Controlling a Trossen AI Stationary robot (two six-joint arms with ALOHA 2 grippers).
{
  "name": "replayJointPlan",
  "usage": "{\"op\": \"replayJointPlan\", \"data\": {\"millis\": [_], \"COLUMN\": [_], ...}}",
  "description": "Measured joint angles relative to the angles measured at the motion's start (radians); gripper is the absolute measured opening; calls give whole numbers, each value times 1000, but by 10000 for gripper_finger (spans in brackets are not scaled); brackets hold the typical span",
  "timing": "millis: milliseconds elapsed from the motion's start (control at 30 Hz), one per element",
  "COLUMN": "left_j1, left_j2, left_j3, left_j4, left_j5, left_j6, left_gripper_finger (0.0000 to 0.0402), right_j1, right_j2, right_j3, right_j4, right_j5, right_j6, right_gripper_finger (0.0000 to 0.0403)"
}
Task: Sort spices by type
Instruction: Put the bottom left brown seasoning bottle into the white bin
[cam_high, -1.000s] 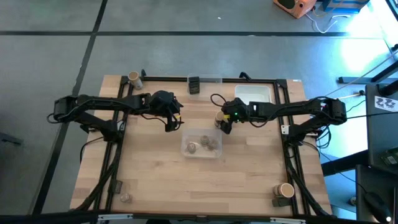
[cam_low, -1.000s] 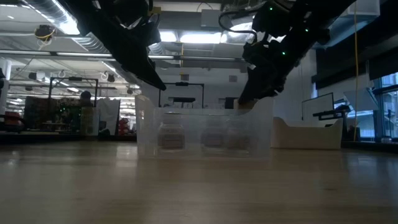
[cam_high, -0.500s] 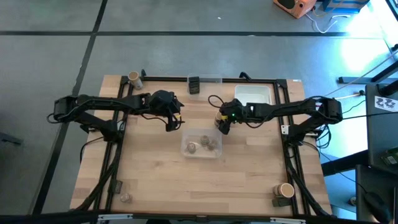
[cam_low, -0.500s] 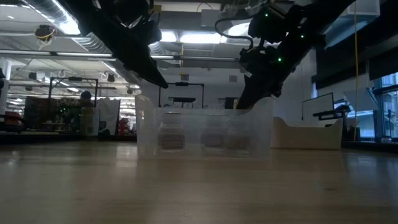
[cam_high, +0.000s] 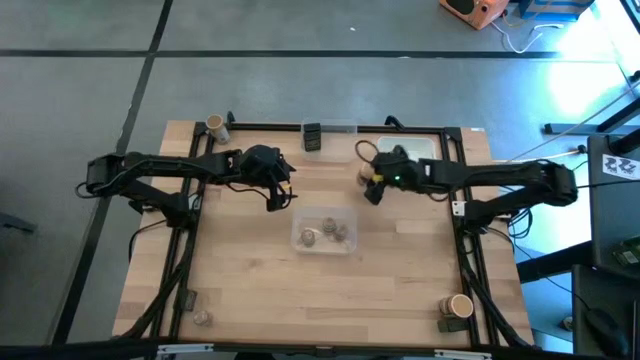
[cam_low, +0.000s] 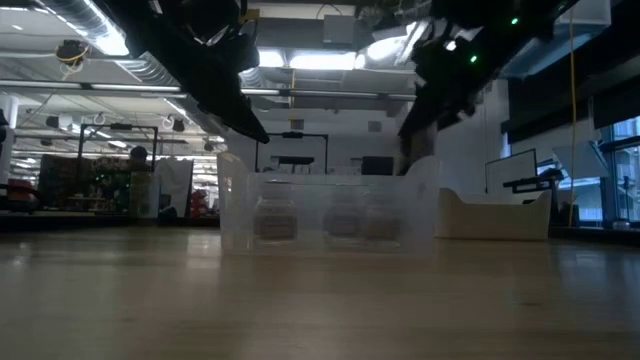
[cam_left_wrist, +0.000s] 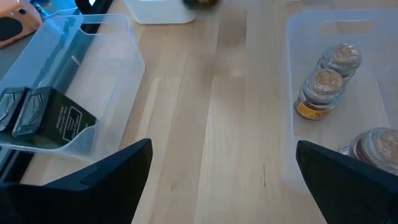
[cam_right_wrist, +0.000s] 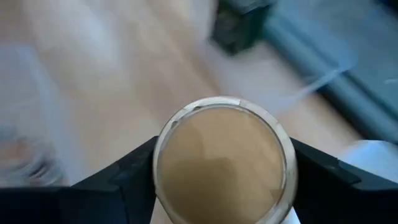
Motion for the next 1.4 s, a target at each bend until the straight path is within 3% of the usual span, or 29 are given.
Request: {"op": "replayJointPlan", "data": {"millis": [233, 467, 567, 900, 1400], "left_j1": [0, 0, 0, 0, 0], "left_j2": [0, 0, 0, 0, 0], "left_j3": [0, 0, 0, 0, 0], "left_j4": [3, 5, 4, 3, 7], "left_j5": [0, 0, 0, 0, 0], "left_j6": [2, -7, -7, -5, -9], "left_gripper_finger": [379, 379, 379, 379, 379], "right_j1": [-54, -170, -226, -401, -433], "right_j2": [-115, -108, -93, -6, 127], "right_j3": [1, 1, -11, -89, -89], "right_j4": [-118, -143, -130, 33, 92], "right_j5": [199, 238, 228, 4, -27], "right_j6": [10, 2, -1, -2, 2], "right_gripper_finger": [280, 280, 280, 280, 284]}}
